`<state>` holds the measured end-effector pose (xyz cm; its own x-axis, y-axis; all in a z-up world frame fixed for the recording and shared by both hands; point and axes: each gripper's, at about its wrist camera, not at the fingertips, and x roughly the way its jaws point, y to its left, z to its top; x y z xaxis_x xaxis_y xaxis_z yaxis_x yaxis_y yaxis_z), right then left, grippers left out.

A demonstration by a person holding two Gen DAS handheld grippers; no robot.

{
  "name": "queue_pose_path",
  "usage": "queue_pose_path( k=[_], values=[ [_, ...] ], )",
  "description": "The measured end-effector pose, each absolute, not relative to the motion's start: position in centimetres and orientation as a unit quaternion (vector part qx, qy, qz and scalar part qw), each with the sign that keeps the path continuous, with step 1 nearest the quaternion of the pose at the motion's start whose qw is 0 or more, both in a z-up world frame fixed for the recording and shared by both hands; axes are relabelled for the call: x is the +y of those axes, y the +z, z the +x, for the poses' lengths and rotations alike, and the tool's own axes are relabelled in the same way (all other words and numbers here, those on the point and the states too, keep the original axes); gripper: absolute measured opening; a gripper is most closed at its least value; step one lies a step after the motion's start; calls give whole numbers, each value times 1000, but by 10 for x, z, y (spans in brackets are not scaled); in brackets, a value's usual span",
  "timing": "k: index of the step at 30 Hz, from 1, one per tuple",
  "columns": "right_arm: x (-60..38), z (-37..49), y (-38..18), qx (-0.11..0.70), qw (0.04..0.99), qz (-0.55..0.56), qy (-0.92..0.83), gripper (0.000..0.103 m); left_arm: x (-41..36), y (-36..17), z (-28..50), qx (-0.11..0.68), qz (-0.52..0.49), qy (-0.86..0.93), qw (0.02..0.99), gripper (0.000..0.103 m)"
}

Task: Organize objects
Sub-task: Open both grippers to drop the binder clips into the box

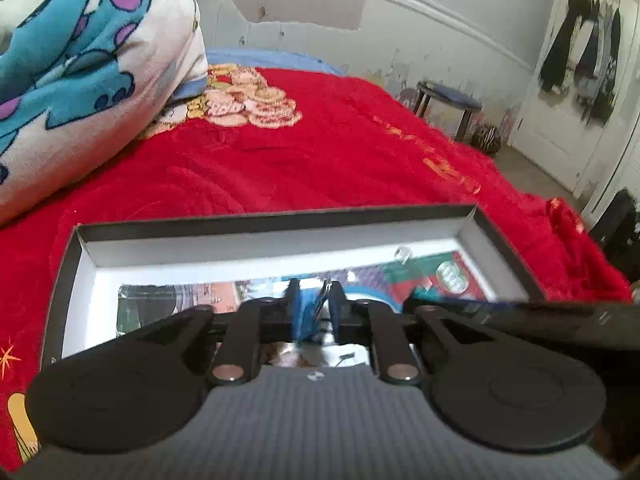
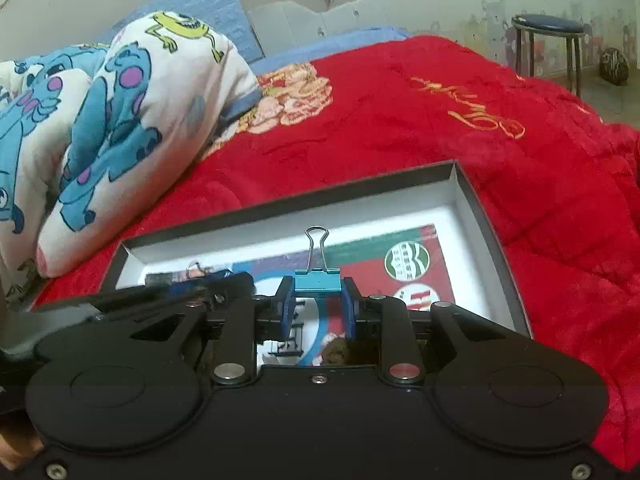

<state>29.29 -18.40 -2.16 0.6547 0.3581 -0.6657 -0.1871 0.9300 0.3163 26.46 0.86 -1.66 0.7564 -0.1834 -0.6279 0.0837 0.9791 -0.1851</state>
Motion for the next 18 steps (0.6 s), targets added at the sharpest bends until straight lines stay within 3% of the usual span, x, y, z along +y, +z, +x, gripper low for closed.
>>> queue_pose_path(
  k=[3, 8, 10, 12, 13, 14, 18],
  values=[
    [-182, 292, -23, 394, 902, 97, 149, 25, 11, -8, 265, 345, -72, -66, 933, 53],
    [-200, 283, 1, 368, 907, 137, 151, 49, 22, 39, 243, 314, -66, -46, 946, 88],
    [-209, 268, 25, 344, 914, 149, 156, 58, 24, 64, 226, 290, -54, -45, 954, 91],
    [-218, 246, 48, 315, 924, 151, 155, 78, 23, 87, 204, 266, -36, -44, 962, 93],
    [-223, 233, 60, 295, 931, 150, 151, 94, 21, 98, 192, 258, -22, -41, 965, 95],
    [-228, 220, 71, 275, 939, 146, 144, 103, 18, 107, 182, 257, -10, -29, 966, 100],
    [-235, 177, 101, 222, 963, 114, 103, 103, 13, 119, 132, 254, 3, -7, 967, 103]
  ],
)
